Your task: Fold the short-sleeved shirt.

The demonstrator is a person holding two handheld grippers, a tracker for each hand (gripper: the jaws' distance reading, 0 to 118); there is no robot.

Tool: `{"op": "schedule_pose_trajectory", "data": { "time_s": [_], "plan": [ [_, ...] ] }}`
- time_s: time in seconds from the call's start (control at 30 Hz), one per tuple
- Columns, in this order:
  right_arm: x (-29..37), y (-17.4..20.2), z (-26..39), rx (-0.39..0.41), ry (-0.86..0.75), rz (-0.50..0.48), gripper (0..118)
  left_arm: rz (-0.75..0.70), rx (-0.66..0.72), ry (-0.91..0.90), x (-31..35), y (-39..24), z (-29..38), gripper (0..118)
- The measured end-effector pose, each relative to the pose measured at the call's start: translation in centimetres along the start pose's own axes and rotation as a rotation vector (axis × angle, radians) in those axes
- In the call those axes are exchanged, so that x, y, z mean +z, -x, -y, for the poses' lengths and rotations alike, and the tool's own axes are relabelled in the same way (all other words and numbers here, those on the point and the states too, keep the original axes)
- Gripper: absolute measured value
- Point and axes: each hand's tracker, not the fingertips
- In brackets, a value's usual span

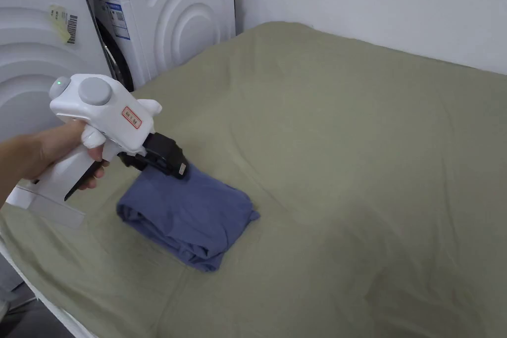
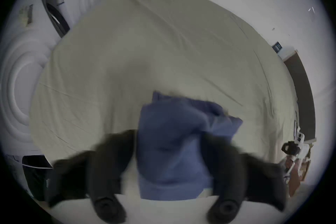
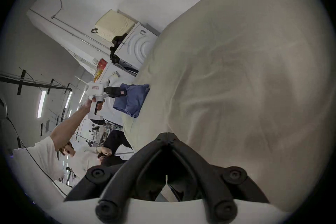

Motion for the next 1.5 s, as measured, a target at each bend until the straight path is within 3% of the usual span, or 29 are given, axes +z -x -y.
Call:
{"op": "schedule_pose_trajectory", "data": {
  "time_s": [0.23,0.3,0.33,0.4,0.43,0.53,0.63,0.7,0.77,0.83,1.0,1.13,1.2,1.5],
  "plan": [
    [2.4,0.1,-0.1,0.004,-0.02,0.002,0,-0.046,0.036,-0.098,2.6,0.0,2.5,117],
    [3.7,0.3,-0.2,0.008,-0.043,0.003,0,-0.05,0.052,-0.13,3.9,-1.5,3.6,110],
    [4.6,0.5,-0.2,0.019,-0.058,0.01,0,-0.03,0.063,-0.143,4.6,-2.1,4.3,96],
    [6.4,1.1,-0.1,0.042,-0.077,0.013,0,-0.005,0.045,-0.175,5.4,-3.9,5.7,1],
    [7.4,1.4,0.0,0.051,-0.091,0.018,0,-0.098,-0.012,-0.225,5.7,-5.7,6.4,0],
    [10.8,2.6,0.3,0.106,-0.153,0.057,0,0.035,-0.01,-0.291,6.9,-10.6,8.6,0],
    [14.6,4.0,0.7,0.177,-0.246,0.142,0,0.049,-0.129,-0.406,8.5,-20.7,12.2,0],
    [17.0,5.4,1.2,0.248,-0.348,0.282,0,0.101,-0.118,-0.506,9.2,-26.6,14.5,0],
    [19.1,7.4,1.7,0.384,-0.444,0.489,0,0.095,-0.104,-0.606,10.1,-32.5,17.1,0],
    [21.1,9.2,2.3,0.469,-0.537,0.669,0,0.068,-0.149,-0.735,10.9,-39.0,20.3,0],
    [25.4,11.5,3.6,0.582,-0.77,0.925,0,0.093,-0.214,-0.867,12.1,-49.4,24.6,0],
    [28.1,12.3,4.2,0.564,-0.88,0.997,0,0.07,-0.237,-0.95,13.1,-53.7,26.8,0],
    [29.3,12.4,4.3,0.554,-0.901,0.983,0,0.12,-0.266,-0.939,13.6,-54.5,27.2,0],
    [32.0,12.3,4.6,0.544,-0.906,1.003,0,0.083,-0.312,-0.968,14.9,-54.9,28.3,2]
  ]
}}
